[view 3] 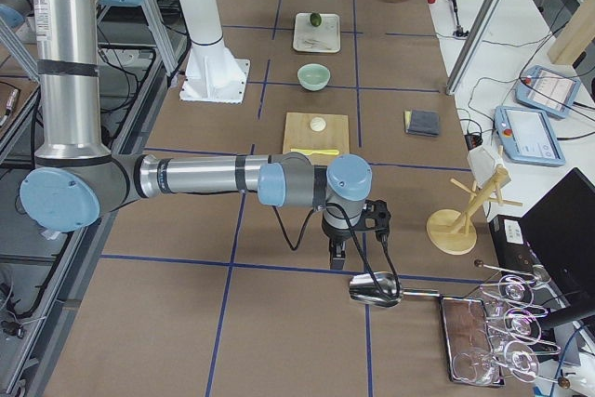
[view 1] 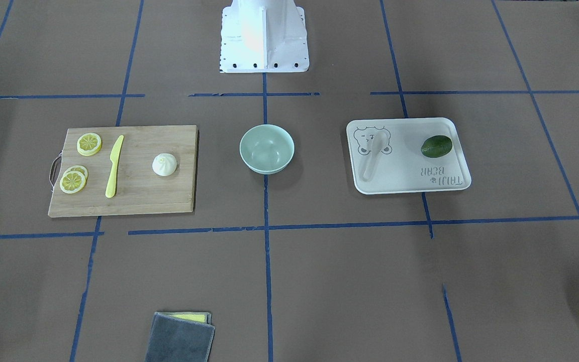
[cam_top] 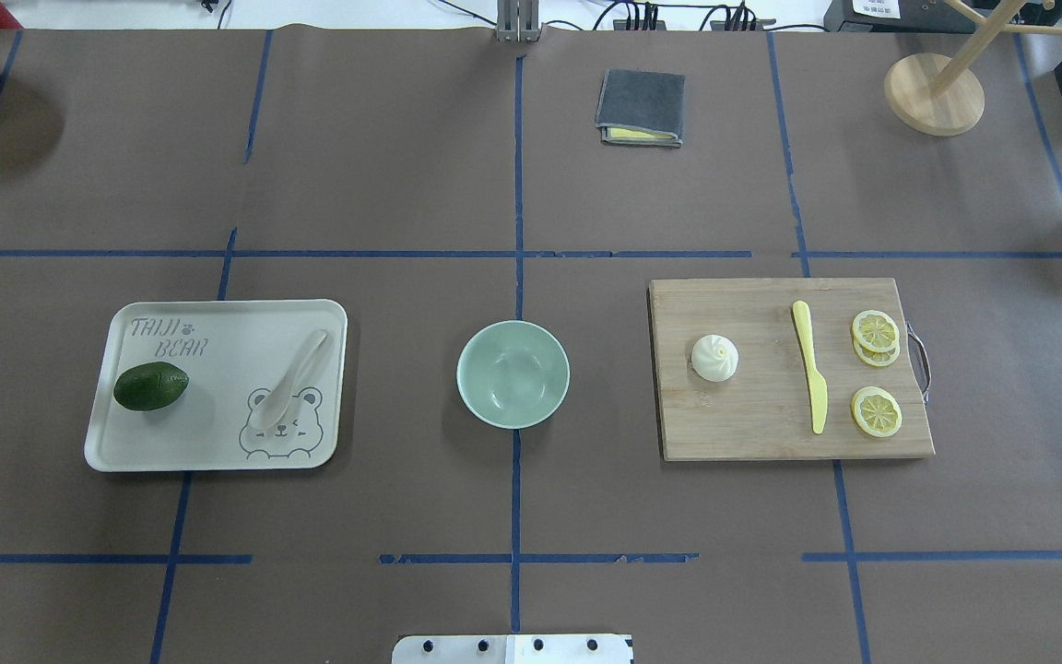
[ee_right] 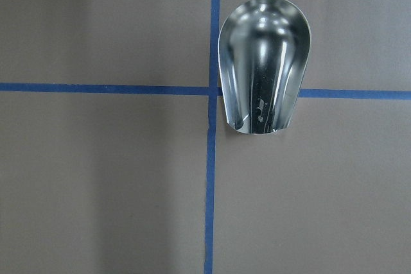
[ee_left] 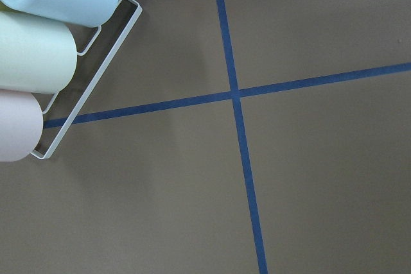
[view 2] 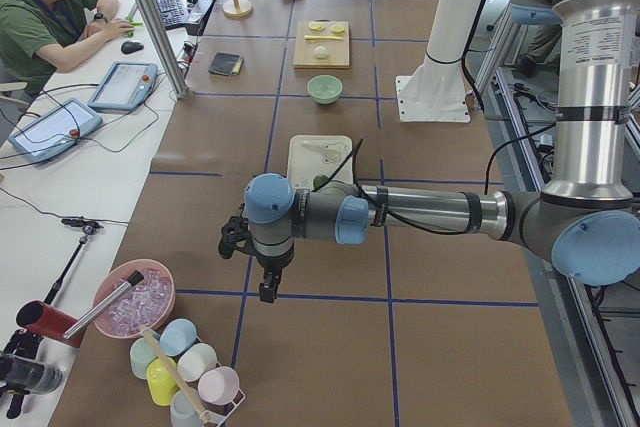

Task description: Put spoon and bun in bowl

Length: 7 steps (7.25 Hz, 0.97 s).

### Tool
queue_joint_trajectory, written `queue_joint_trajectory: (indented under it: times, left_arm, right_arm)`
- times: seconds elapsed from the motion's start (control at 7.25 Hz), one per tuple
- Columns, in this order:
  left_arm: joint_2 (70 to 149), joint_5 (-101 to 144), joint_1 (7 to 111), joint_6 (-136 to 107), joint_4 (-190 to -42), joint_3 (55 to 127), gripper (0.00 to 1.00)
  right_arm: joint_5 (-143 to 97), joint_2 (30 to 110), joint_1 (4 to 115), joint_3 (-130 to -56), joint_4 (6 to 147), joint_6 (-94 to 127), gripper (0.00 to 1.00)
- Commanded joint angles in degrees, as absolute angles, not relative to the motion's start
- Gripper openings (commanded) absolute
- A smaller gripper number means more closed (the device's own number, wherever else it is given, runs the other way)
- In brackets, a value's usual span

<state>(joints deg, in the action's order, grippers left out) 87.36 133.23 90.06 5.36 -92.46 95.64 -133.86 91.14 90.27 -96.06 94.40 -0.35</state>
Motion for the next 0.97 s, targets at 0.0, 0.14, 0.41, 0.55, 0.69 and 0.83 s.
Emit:
queue_joint_trajectory:
  times: [0.0, 0.14, 0.41, 0.55, 0.69, 0.83]
  left_arm:
    - [87.97, 133.07, 89.91, 5.10, -92.20, 95.80, 1.00]
    - [87.89, 133.15, 89.91, 5.45, -92.55, 95.97, 1.00]
    - [88.07, 133.24, 89.91, 5.71, -93.94, 96.15, 1.00]
    - [87.89, 133.16, 89.83, 5.71, -97.96, 96.15, 1.00]
    - [88.06, 133.15, 88.08, 5.71, -100.61, 96.15, 1.00]
    - [88.07, 133.15, 85.98, 5.63, -104.20, 97.46, 1.00]
  right_arm:
    - [-133.86, 91.14, 90.26, -96.06, 94.39, -0.35, 1.00]
    - [-133.86, 91.14, 90.18, -96.15, 94.39, -0.35, 1.00]
    - [-134.21, 91.05, 90.18, -97.98, 94.22, -0.26, 1.00]
    - [-134.38, 91.23, 90.18, -98.61, 91.70, -0.35, 1.00]
    - [-134.30, 91.23, 89.65, -98.44, 86.62, -0.09, 1.00]
    - [-133.77, 91.23, 88.26, -98.26, 81.61, 0.00, 1.00]
